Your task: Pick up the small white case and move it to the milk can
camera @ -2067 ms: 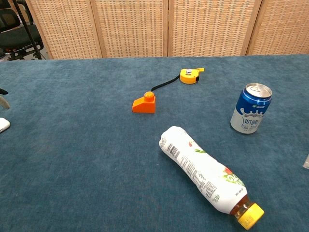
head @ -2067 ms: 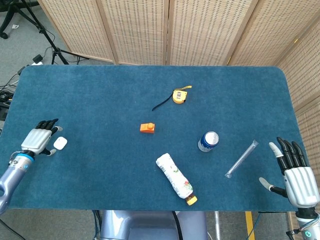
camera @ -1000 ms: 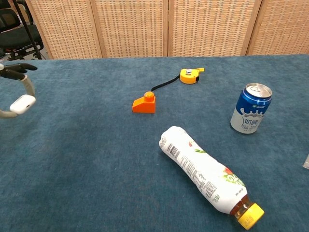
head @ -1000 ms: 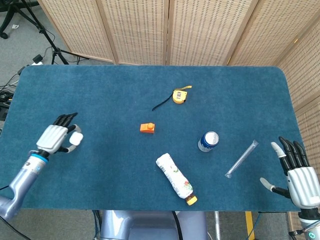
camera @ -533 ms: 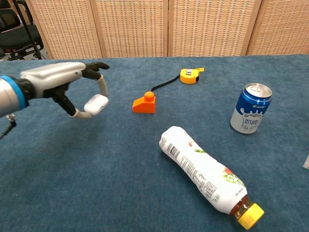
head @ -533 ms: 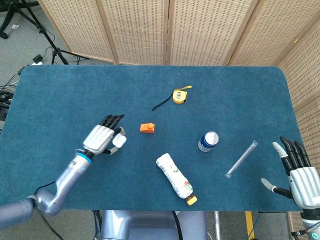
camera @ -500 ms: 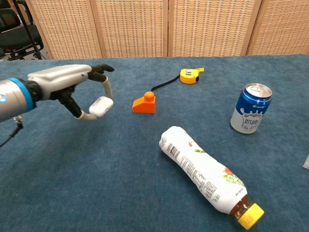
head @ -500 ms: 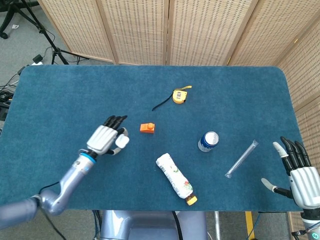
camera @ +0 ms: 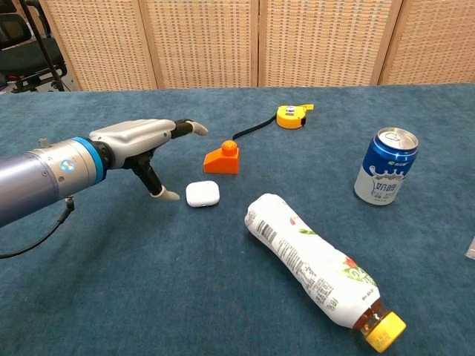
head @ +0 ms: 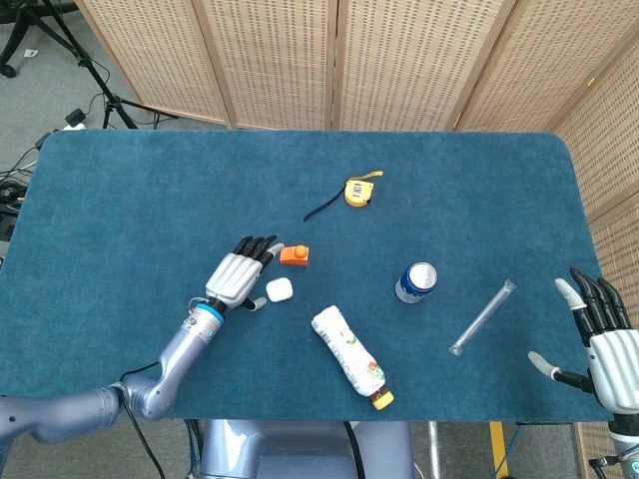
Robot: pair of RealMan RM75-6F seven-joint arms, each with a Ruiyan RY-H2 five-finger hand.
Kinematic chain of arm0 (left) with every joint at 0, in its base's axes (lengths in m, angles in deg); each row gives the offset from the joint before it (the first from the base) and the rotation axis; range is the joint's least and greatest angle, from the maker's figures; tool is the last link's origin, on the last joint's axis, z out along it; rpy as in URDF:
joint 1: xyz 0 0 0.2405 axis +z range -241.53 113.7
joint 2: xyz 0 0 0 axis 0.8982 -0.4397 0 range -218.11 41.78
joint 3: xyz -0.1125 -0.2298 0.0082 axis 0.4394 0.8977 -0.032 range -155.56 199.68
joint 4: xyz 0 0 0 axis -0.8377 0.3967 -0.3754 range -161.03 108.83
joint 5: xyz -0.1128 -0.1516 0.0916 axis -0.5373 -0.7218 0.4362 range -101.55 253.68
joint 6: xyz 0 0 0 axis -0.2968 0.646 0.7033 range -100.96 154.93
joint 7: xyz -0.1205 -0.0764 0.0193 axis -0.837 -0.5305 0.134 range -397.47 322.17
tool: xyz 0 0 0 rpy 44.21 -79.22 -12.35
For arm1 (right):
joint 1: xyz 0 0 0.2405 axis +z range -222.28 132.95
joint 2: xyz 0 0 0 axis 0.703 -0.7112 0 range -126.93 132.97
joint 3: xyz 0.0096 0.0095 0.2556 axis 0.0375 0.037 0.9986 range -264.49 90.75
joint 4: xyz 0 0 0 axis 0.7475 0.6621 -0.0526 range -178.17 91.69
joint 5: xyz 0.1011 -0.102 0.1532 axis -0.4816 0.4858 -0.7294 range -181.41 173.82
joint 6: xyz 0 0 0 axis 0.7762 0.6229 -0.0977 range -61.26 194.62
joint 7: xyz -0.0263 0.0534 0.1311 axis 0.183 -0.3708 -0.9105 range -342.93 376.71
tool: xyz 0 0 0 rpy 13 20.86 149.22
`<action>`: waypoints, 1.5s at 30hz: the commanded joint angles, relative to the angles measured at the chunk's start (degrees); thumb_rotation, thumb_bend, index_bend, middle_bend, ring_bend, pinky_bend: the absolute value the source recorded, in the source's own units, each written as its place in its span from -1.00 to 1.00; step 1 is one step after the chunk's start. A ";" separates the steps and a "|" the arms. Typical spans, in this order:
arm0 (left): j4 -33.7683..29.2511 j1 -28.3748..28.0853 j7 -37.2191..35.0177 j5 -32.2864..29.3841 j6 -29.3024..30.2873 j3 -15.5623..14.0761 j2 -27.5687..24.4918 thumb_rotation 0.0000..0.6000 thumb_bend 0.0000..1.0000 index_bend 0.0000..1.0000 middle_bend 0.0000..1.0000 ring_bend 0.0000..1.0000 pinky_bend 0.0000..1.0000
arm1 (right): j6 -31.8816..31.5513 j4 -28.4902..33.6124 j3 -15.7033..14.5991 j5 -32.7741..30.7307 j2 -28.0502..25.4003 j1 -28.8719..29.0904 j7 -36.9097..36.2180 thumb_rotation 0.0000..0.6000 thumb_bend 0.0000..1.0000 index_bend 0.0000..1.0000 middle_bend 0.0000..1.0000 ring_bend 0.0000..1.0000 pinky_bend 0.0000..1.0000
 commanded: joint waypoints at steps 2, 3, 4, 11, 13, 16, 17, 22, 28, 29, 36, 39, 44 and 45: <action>-5.79 2.90 -5.31 3.21 3.19 -0.09 -5.61 1.00 -0.83 -1.00 -1.00 -1.00 -1.00 | -0.37 -0.34 -0.01 0.93 0.48 0.23 0.22 1.00 -1.00 -1.00 -1.00 -1.00 -1.00; -7.06 3.86 -6.82 4.48 4.42 -0.23 -7.22 1.00 -0.84 -1.00 -1.00 -1.00 -1.00 | -0.87 -0.66 0.09 1.51 0.84 0.35 -0.06 1.00 -1.00 -1.00 -1.00 -1.00 -1.00; -8.49 5.22 -8.75 5.92 6.14 -0.41 -9.15 1.00 -0.84 -1.00 -1.00 -1.00 -1.00 | -1.60 -1.15 0.18 2.43 1.39 0.52 -0.50 1.00 -1.00 -1.00 -1.00 -1.00 -1.00; -15.31 17.01 -21.69 16.11 20.21 -4.75 -23.61 1.00 -0.85 -1.00 -1.00 -1.00 -1.00 | -0.93 -4.68 -0.67 10.70 4.43 4.50 -0.12 1.00 -1.00 -0.95 -1.00 -1.00 -1.00; -16.15 21.03 -23.72 16.46 24.61 -5.83 -27.47 1.00 -0.85 -1.00 -1.00 -1.00 -1.00 | 2.21 -3.64 -0.87 13.77 3.80 8.02 -1.42 1.00 -1.00 -0.85 -1.00 -1.00 -1.00; -17.00 24.74 -25.83 15.18 28.07 -6.27 -30.43 1.00 -0.83 -1.00 -1.00 -1.00 -1.00 | 5.26 -0.98 -0.18 16.22 2.94 12.08 -2.60 1.00 -1.00 -0.73 -0.99 -1.00 -1.00; -17.48 25.72 -26.83 14.55 28.76 -6.24 -31.29 1.00 -0.83 -1.00 -1.00 -1.00 -1.00 | 6.87 0.29 0.06 16.60 2.52 13.51 -2.82 1.00 -1.00 -0.72 -0.98 -1.00 -1.00; -18.09 28.41 -30.69 13.73 31.57 -5.31 -33.56 1.00 -0.83 -1.00 -1.00 -1.00 -1.00 | 17.23 7.92 1.96 14.57 0.40 19.91 -0.82 1.00 -1.00 -0.69 -0.94 -1.00 -1.00; -17.32 29.72 -32.86 15.99 32.74 -5.52 -35.02 1.00 -0.83 -1.00 -1.00 -1.00 -1.00 | 35.99 14.85 7.27 2.18 1.37 29.17 9.12 1.00 -1.00 -0.69 -0.93 -1.00 -1.00; -17.36 29.87 -33.13 16.26 32.94 -5.50 -35.23 1.00 -0.83 -1.00 -1.00 -1.00 -1.00 | 37.97 14.92 7.97 0.22 2.28 30.25 10.87 1.00 -1.00 -0.69 -0.92 -1.00 -1.00; -18.85 31.61 -35.23 17.75 34.60 -5.34 -37.05 1.00 -0.83 -1.00 -1.00 -1.00 -1.00 | 46.53 11.85 12.55 -17.88 16.12 38.81 28.71 1.00 -0.99 -0.61 -0.86 -1.00 -1.00; -19.10 32.04 -35.23 17.72 35.02 -5.15 -37.34 1.00 -0.83 -1.00 -1.00 -1.00 -1.00 | 47.20 9.55 13.80 -23.44 21.78 42.24 35.34 1.00 -0.91 -0.58 -0.86 -1.00 -1.00; -19.20 32.51 -35.35 17.05 35.00 -4.63 -37.62 1.00 -0.83 -1.00 -1.00 -1.00 -1.00 | 44.41 4.51 15.45 -33.67 32.48 48.31 47.84 1.00 -0.89 -0.52 -0.90 -1.00 -1.00; -19.05 32.56 -35.55 16.65 34.85 -4.42 -37.68 1.00 -0.83 -1.00 -1.00 -1.00 -1.00 | 43.52 3.15 15.69 -35.68 34.81 49.59 50.28 1.00 -0.89 -0.52 -0.92 -1.00 -1.00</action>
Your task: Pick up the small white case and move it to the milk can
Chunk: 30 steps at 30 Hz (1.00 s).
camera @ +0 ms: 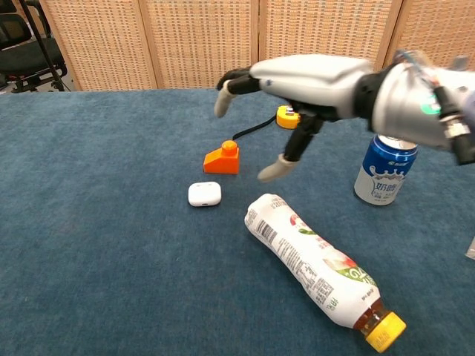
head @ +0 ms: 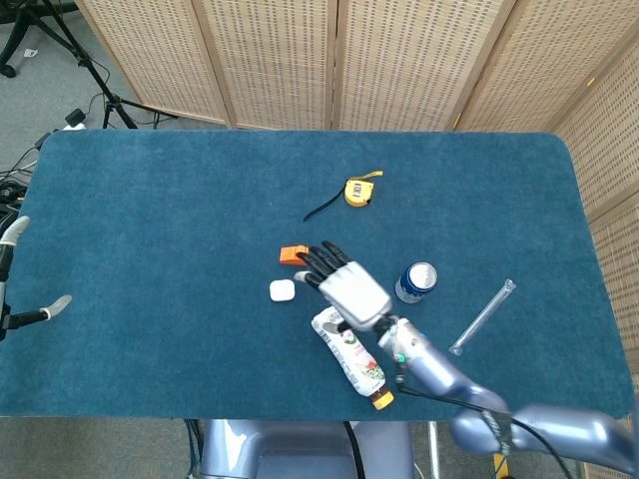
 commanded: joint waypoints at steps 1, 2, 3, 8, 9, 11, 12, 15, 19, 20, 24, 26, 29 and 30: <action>0.30 0.13 -0.43 -0.81 -0.41 0.44 -0.16 1.00 -0.83 -1.00 -1.00 -1.00 -1.00 | -2.49 -6.19 2.48 -9.44 10.95 7.14 11.42 1.00 -0.89 -0.52 -0.94 -1.00 -1.00; 0.42 0.12 -0.42 -1.12 -0.75 0.51 -0.19 1.00 -0.83 -1.00 -1.00 -1.00 -1.00 | -3.47 -7.39 2.68 -11.45 12.89 8.05 13.22 1.00 -0.89 -0.52 -0.95 -1.00 -1.00; 0.44 0.05 -0.38 -1.38 -1.18 0.58 -0.26 1.00 -0.83 -1.00 -1.00 -1.00 -1.00 | -4.41 -8.66 2.94 -13.57 14.73 8.95 14.93 1.00 -0.89 -0.52 -0.96 -1.00 -1.00; 0.37 -0.11 -0.70 -1.73 -2.28 0.98 -0.44 1.00 -0.83 -1.00 -1.00 -1.00 -1.00 | -8.18 -15.53 5.07 -23.87 21.69 13.23 21.98 1.00 -0.86 -0.52 -1.00 -1.00 -1.00; 0.41 -0.05 -0.82 -1.73 -2.26 1.07 -0.47 1.00 -0.83 -1.00 -1.00 -1.00 -1.00 | -8.50 -16.45 5.50 -25.51 22.44 13.77 22.56 1.00 -0.84 -0.52 -1.00 -1.00 -1.00; 0.52 0.10 -1.13 -1.90 -2.22 1.33 -0.50 1.00 -0.82 -1.00 -1.00 -1.00 -1.00 | -8.93 -18.26 6.38 -28.72 23.86 14.76 23.15 1.00 -0.83 -0.52 -1.00 -1.00 -1.00; 0.59 0.12 -1.25 -1.98 -2.30 1.42 -0.52 1.00 -0.82 -1.00 -1.00 -1.00 -1.00 | -9.04 -18.85 6.72 -29.93 24.37 15.13 23.27 1.00 -0.83 -0.52 -1.00 -1.00 -1.00; 0.68 0.11 -1.70 -2.23 -2.65 1.63 -0.58 1.00 -0.82 -1.00 -1.00 -1.00 -1.00 | -9.23 -20.28 7.27 -31.71 25.39 15.97 23.44 1.00 -0.82 -0.52 -1.00 -1.00 -1.00; 0.95 0.02 -2.46 -2.53 -3.33 1.90 -0.81 1.00 -0.82 -1.00 -1.00 -1.00 -1.00 | -9.44 -22.86 7.04 -33.58 26.86 17.55 25.05 1.00 -0.82 -0.45 -1.00 -1.00 -1.00; 1.05 0.00 -2.71 -2.57 -3.49 1.98 -0.87 1.00 -0.82 -1.00 -1.00 -1.00 -1.00 | -9.54 -23.33 6.95 -34.00 27.25 17.89 25.31 1.00 -0.82 -0.43 -1.00 -1.00 -1.00; 1.27 -0.17 -3.05 -2.47 -4.23 2.00 -0.86 1.00 -0.82 -1.00 -1.00 -1.00 -1.00 | -9.42 -24.38 6.73 -35.32 28.00 18.62 25.66 1.00 -0.82 -0.41 -1.00 -1.00 -1.00; 1.26 -0.13 -3.19 -2.30 -4.27 2.04 -0.87 1.00 -0.82 -1.00 -1.00 -1.00 -1.00 | -9.38 -25.04 6.58 -35.63 28.18 18.86 25.54 1.00 -0.82 -0.41 -1.00 -1.00 -1.00; 1.22 0.06 -3.30 -2.09 -4.08 2.09 -0.87 1.00 -0.81 -1.00 -1.00 -1.00 -1.00 | -9.14 -26.34 6.29 -35.87 28.49 19.00 24.92 1.00 -0.80 -0.41 -1.00 -1.00 -1.00; 1.19 0.09 -3.29 -1.98 -4.07 2.08 -0.85 1.00 -0.81 -1.00 -1.00 -1.00 -1.00 | -9.01 -26.96 6.21 -35.88 28.66 19.04 24.60 1.00 -0.79 -0.41 -1.00 -1.00 -1.00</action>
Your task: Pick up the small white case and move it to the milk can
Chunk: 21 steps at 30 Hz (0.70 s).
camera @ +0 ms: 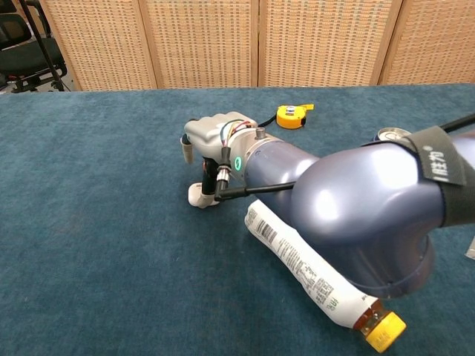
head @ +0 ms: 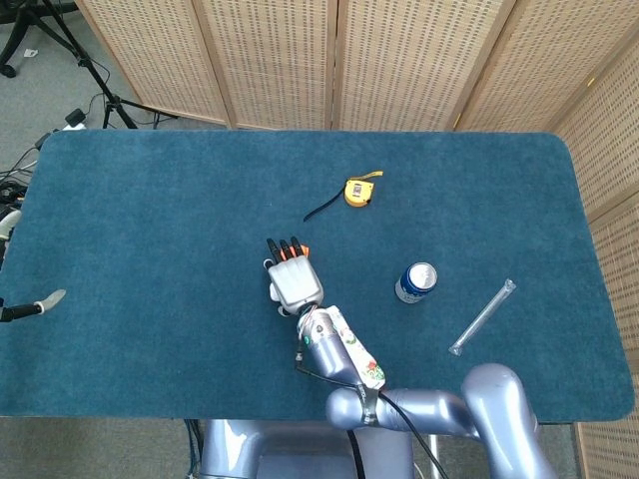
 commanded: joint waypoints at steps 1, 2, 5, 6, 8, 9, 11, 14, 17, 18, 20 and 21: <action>-0.07 0.09 -0.07 0.25 0.01 -0.05 0.03 1.00 -0.81 -1.00 -1.00 -1.00 -1.00 | 0.44 -1.68 -0.31 -0.14 0.50 0.17 -0.87 1.00 -0.77 -0.41 -1.00 -1.00 -1.00; -0.06 0.12 -0.14 0.43 -0.02 -0.10 0.02 1.00 -0.81 -1.00 -1.00 -1.00 -1.00 | 0.64 -2.35 -0.42 -0.16 0.66 0.21 -1.12 1.00 -0.76 -0.41 -1.00 -1.00 -1.00; 0.04 0.18 -0.21 0.64 -0.07 -0.11 0.03 1.00 -0.81 -1.00 -1.00 -1.00 -1.00 | 1.32 -4.12 -0.78 -0.25 1.04 0.30 -1.74 1.00 -0.74 -0.40 -1.00 -1.00 -1.00; 0.02 0.16 -0.36 0.75 -0.21 -0.15 0.01 1.00 -0.81 -1.00 -1.00 -1.00 -1.00 | 1.56 -4.60 -0.88 -0.51 1.12 0.30 -1.79 1.00 -0.74 -0.39 -1.00 -1.00 -1.00; -0.01 0.05 -1.04 1.40 -0.65 -0.39 -0.15 1.00 -0.81 -1.00 -1.00 -1.00 -1.00 | 2.02 -5.36 -1.06 -1.10 1.27 0.30 -1.77 1.00 -0.74 -0.36 -1.00 -1.00 -1.00; -0.05 -0.03 -1.51 1.84 -0.89 -0.56 -0.21 1.00 -0.81 -1.00 -1.00 -1.00 -1.00 | 2.21 -5.77 -1.14 -1.19 1.41 0.32 -1.88 1.00 -0.74 -0.35 -1.00 -1.00 -1.00; 0.19 -0.08 -1.87 2.44 -0.93 -0.67 -0.24 1.00 -0.81 -1.00 -1.00 -1.00 -1.00 | 2.99 -6.89 -1.33 -1.39 1.95 0.39 -2.42 1.00 -0.74 -0.33 -1.00 -1.00 -1.00; 0.25 -0.01 -1.78 2.55 -0.73 -0.62 -0.07 1.00 -0.81 -1.00 -1.00 -1.00 -1.00 | 4.19 -8.61 -1.56 -1.27 2.97 0.86 -3.07 1.00 -0.73 -0.29 -1.00 -1.00 -1.00; 0.31 0.06 -1.87 2.37 -0.61 -0.47 -0.03 1.00 -0.81 -1.00 -1.00 -1.00 -1.00 | 4.83 -10.21 -1.62 -1.01 3.81 1.43 -3.25 1.00 -0.66 -0.19 -1.00 -1.00 -1.00; 0.36 0.07 -1.92 2.28 -0.62 -0.42 -0.02 1.00 -0.81 -1.00 -1.00 -1.00 -1.00 | 5.02 -10.80 -1.57 -0.99 4.11 1.62 -3.32 1.00 -0.62 -0.14 -1.00 -1.00 -1.00; 0.46 0.08 -2.02 2.02 -0.69 -0.30 -0.02 1.00 -0.81 -1.00 -1.00 -1.00 -1.00 | 5.38 -12.05 -1.50 -1.02 4.65 2.02 -3.29 1.00 -0.52 -0.07 -1.00 -1.00 -1.00; 0.54 0.07 -2.06 1.85 -0.76 -0.23 -0.02 1.00 -0.81 -1.00 -1.00 -1.00 -1.00 | 5.57 -12.64 -1.52 -1.08 4.88 2.20 -3.16 1.00 -0.43 -0.04 -1.00 -1.00 -1.00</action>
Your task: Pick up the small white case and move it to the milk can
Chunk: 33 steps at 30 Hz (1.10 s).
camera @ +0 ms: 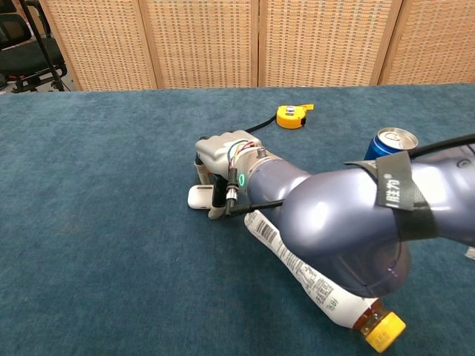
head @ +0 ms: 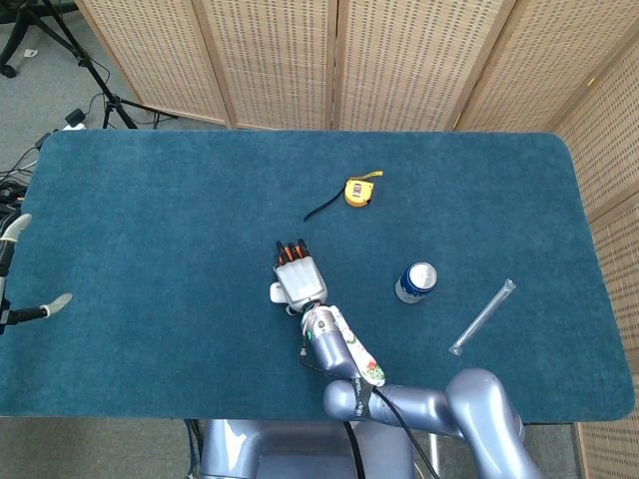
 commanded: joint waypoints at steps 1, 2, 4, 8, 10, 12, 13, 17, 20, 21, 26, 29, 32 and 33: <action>0.18 -0.04 -0.10 -0.36 -0.19 0.17 0.02 1.00 -0.81 -1.00 -1.00 -1.00 -1.00 | 0.72 -1.87 0.03 -0.12 0.92 0.70 0.15 1.00 -0.34 0.00 -1.00 -1.00 -1.00; 0.26 -0.08 -0.14 -0.52 -0.34 0.25 0.02 1.00 -0.81 -1.00 -1.00 -1.00 -1.00 | 0.95 -2.54 0.09 -0.31 1.17 0.85 0.23 1.00 -0.28 0.03 -1.00 -1.00 -1.00; 0.34 -0.16 -0.23 -0.67 -0.54 0.34 0.02 1.00 -0.81 -1.00 -1.00 -1.00 -1.00 | 1.22 -3.24 0.19 -0.45 1.40 0.98 0.22 1.00 -0.15 0.10 -1.00 -1.00 -1.00; 0.41 -0.22 -0.15 -0.71 -0.69 0.40 0.06 1.00 -0.80 -1.00 -1.00 -1.00 -1.00 | 1.21 -3.24 0.34 0.02 1.32 1.08 -0.06 1.00 -0.08 0.11 -1.00 -1.00 -1.00; 0.38 -0.19 -0.05 -0.67 -0.61 0.42 0.09 1.00 -0.80 -1.00 -1.00 -1.00 -1.00 | 1.05 -1.54 0.51 0.62 0.60 0.94 -0.43 1.00 -0.07 0.12 -1.00 -1.00 -1.00; 0.34 -0.14 0.05 -0.64 -0.50 0.45 0.13 1.00 -0.80 -1.00 -1.00 -1.00 -1.00 | 0.71 0.88 0.75 1.44 -0.37 0.79 -0.88 1.00 -0.06 0.12 -1.00 -1.00 -1.00; 0.34 -0.12 0.17 -0.65 -0.42 0.48 0.15 1.00 -0.81 -1.00 -1.00 -1.00 -1.00 | 0.42 2.50 0.90 1.99 -1.04 0.70 -1.10 1.00 -0.05 0.12 -1.00 -1.00 -1.00; 0.24 -0.06 0.65 -0.71 -0.32 0.49 0.27 1.00 -0.80 -1.00 -1.00 -1.00 -1.00 | -1.70 11.39 1.97 4.75 -5.39 0.07 -1.69 1.00 -0.02 0.13 -1.00 -1.00 -1.00; 0.05 0.01 1.23 -0.57 -0.14 0.44 0.38 1.00 -0.80 -1.00 -1.00 -1.00 -1.00 | -3.78 17.68 3.41 5.55 -9.47 -0.70 -1.52 1.00 -0.01 0.13 -1.00 -1.00 -1.00; -0.02 0.04 1.43 -0.49 -0.05 0.41 0.41 1.00 -0.80 -1.00 -1.00 -1.00 -1.00 | -4.36 19.24 3.83 5.54 -10.69 -0.93 -1.34 1.00 -0.02 0.13 -1.00 -1.00 -1.00; -0.38 0.14 2.56 -0.03 0.28 0.17 0.68 1.00 -0.80 -1.00 -1.00 -1.00 -1.00 | -7.24 26.24 6.37 4.71 -18.29 -2.69 -0.43 1.00 -0.01 0.13 -1.00 -1.00 -1.00; -0.52 0.12 3.43 0.10 0.32 0.04 0.88 1.00 -0.81 -1.00 -1.00 -1.00 -1.00 | -8.27 27.89 7.32 4.07 -22.83 -3.84 0.21 1.00 0.02 0.13 -1.00 -1.00 -1.00; -0.51 -0.02 5.78 0.27 0.61 -0.04 1.46 1.00 -0.81 -1.00 -1.00 -1.00 -1.00 | -7.19 27.58 6.69 5.21 -28.63 -5.24 0.76 1.00 0.04 0.13 -1.00 -1.00 -1.00; -0.58 -0.06 6.52 0.29 0.73 -0.05 1.70 1.00 -0.80 -1.00 -1.00 -1.00 -1.00 | -6.61 27.27 6.54 5.38 -30.05 -5.70 0.39 1.00 0.04 0.13 -1.00 -1.00 -1.00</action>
